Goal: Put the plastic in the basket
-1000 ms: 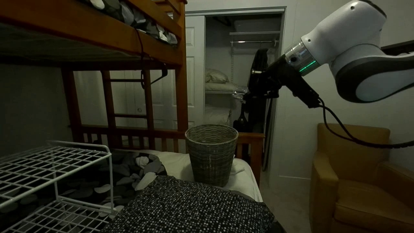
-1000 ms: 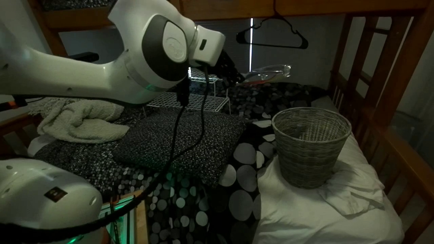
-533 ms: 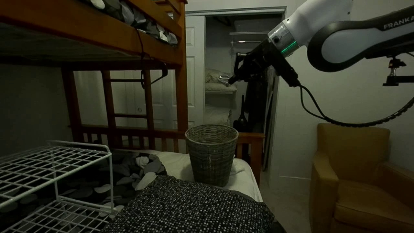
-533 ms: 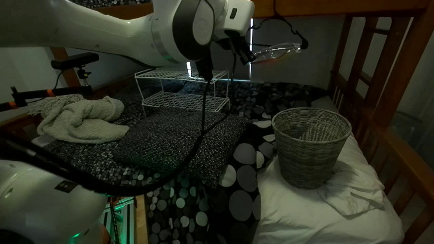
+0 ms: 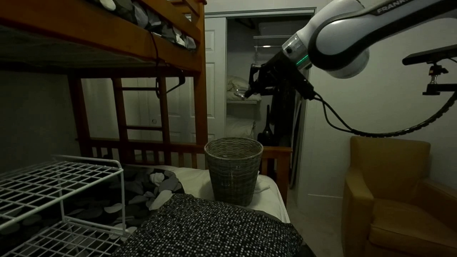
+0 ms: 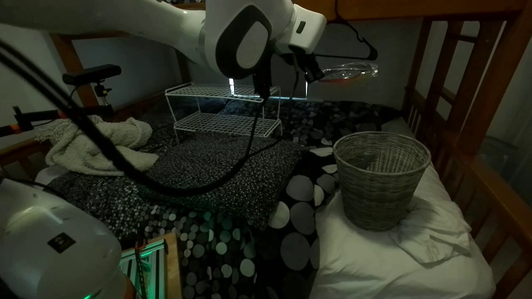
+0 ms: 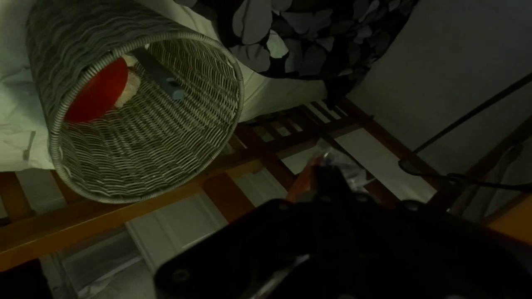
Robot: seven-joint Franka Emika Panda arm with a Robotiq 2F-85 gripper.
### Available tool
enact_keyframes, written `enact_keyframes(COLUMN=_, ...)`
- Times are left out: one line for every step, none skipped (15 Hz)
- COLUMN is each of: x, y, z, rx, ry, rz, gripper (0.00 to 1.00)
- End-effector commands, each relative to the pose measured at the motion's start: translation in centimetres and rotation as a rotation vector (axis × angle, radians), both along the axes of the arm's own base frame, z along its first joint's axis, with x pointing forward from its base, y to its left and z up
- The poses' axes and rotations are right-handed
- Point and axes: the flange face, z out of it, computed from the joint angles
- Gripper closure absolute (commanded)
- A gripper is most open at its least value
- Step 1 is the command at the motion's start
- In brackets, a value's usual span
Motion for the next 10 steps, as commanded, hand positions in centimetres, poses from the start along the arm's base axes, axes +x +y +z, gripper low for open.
enact_keyframes(x=5.8, y=0.9, z=-0.5, rx=0.012, ry=0.034, rz=-0.047, gripper=1.00)
enact_keyframes(x=7.1, y=0.7, z=-0.5, rx=0.017, ry=0.043, rz=-0.068, gripper=1.00)
enact_keyframes(x=8.6, y=0.0, z=-0.4, rx=0.024, ry=0.050, rz=-0.094, gripper=1.00)
enact_keyframes(x=9.9, y=-0.6, z=-0.3, rx=0.036, ry=0.059, rz=-0.119, gripper=1.00)
enact_keyframes(x=11.0, y=-1.4, z=-0.3, rx=0.038, ry=0.067, rz=-0.147, gripper=1.00)
enact_keyframes(x=12.2, y=-1.8, z=-0.2, rx=0.023, ry=0.072, rz=-0.178, gripper=1.00)
enact_keyframes(x=13.1, y=-2.4, z=-0.3, rx=0.024, ry=0.090, rz=-0.203, gripper=1.00)
enact_keyframes(x=13.9, y=-2.7, z=-0.4, rx=0.029, ry=0.106, rz=-0.220, gripper=0.74)
enact_keyframes(x=14.7, y=-2.9, z=-0.6, rx=0.025, ry=0.125, rz=-0.238, gripper=0.72)
enact_keyframes(x=15.1, y=-3.0, z=-0.7, rx=0.020, ry=0.142, rz=-0.247, gripper=0.66)
